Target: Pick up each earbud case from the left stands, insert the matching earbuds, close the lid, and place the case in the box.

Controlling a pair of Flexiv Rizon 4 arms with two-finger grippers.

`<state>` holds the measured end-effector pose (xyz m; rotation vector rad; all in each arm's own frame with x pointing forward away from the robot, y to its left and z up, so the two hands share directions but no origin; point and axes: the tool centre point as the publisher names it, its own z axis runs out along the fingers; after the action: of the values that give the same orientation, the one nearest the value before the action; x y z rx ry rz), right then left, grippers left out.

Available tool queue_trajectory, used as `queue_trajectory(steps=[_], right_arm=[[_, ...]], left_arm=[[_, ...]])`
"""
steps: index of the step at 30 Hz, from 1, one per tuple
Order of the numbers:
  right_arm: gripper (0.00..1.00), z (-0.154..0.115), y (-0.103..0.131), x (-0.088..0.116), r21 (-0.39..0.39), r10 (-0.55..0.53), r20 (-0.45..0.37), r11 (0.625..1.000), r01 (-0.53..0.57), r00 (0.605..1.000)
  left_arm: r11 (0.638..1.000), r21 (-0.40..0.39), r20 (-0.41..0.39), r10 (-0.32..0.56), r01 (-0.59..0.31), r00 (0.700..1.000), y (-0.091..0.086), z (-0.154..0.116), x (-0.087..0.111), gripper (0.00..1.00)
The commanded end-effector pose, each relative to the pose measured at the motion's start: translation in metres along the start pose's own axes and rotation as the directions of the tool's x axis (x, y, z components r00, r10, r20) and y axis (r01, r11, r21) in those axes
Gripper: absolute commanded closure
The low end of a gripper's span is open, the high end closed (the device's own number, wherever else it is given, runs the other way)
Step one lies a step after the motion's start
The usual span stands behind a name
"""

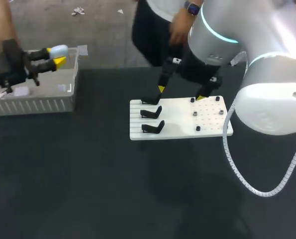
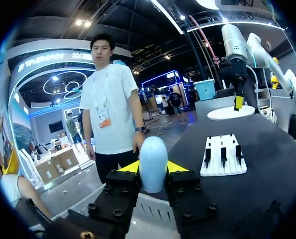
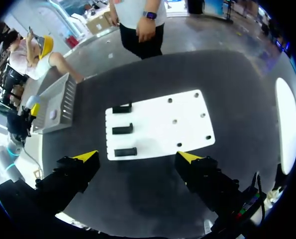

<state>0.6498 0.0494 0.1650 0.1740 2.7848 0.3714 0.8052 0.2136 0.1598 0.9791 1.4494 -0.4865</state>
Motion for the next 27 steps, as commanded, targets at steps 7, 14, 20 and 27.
queue_trajectory(steps=[7,14,20,27], right_arm=[[0.00,0.004,0.011,0.000,0.011,-0.003,-0.043,1.000,0.004,0.999],[0.00,0.005,0.012,0.005,0.010,0.001,-0.052,1.000,-0.001,0.999],[0.00,0.004,0.011,0.008,0.009,0.000,-0.055,1.000,0.001,0.998],[0.00,0.002,0.007,0.011,-0.004,-0.018,-0.040,1.000,0.018,0.999]], left_arm=[[0.976,-0.216,-0.090,-0.056,0.035,0.994,0.017,-0.017,0.055,1.00],[0.969,-0.230,-0.150,-0.126,0.089,0.981,0.024,-0.017,0.091,0.95],[0.959,-0.253,-0.137,-0.163,0.124,0.977,0.029,-0.018,0.099,0.69],[0.963,-0.240,-0.132,-0.156,0.121,0.979,0.031,-0.018,0.093,0.00]])
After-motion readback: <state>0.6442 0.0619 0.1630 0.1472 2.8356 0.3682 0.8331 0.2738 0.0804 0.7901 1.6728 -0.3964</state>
